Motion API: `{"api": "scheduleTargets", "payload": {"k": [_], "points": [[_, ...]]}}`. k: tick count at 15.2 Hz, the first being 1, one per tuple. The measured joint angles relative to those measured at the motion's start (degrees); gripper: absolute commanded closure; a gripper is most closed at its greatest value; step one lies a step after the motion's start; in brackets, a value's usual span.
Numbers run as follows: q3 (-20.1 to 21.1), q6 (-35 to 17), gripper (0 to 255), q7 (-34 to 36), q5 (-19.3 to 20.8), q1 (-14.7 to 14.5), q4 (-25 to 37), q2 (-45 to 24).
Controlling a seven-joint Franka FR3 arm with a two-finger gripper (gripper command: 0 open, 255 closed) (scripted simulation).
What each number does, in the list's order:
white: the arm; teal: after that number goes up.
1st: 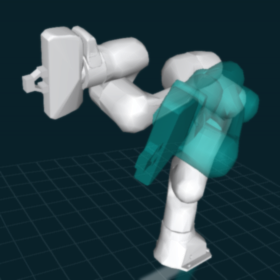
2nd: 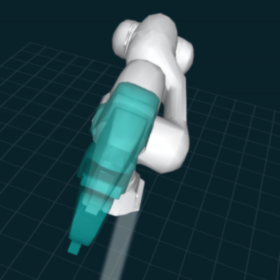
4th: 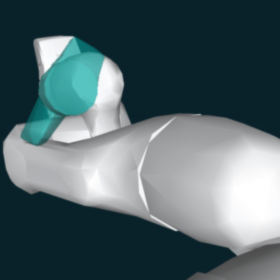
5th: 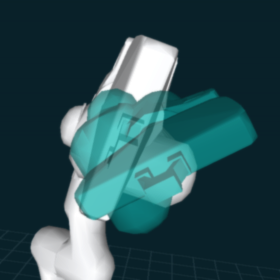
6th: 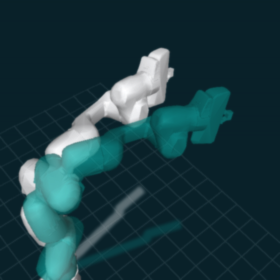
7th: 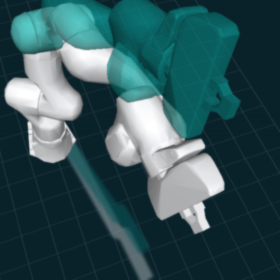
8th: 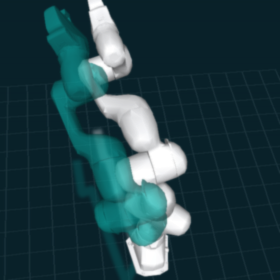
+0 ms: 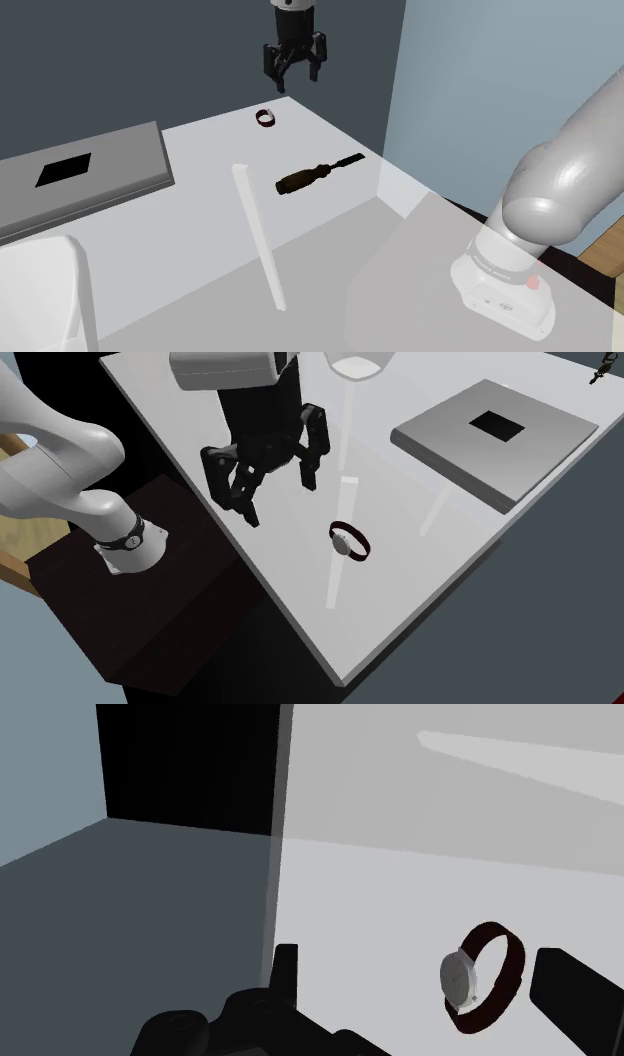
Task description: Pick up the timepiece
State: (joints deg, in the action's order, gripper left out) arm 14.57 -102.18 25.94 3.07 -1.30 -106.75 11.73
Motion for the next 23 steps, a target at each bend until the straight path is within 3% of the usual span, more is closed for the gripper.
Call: {"api": "scheduleTargets", "payload": {"k": [7,14,15,23], "points": [[3.2,1.0,0,8.1,4.8,-1.5,14.1,-14.6],[3.2,-3.9,0,8.9,5.1,-1.5,9.4,-15.0],[3.2,-4.2,255,9.0,5.1,-1.5,9.1,-14.9],[3.1,-4.4,255,9.0,5.1,-1.5,8.8,-14.8]]}}
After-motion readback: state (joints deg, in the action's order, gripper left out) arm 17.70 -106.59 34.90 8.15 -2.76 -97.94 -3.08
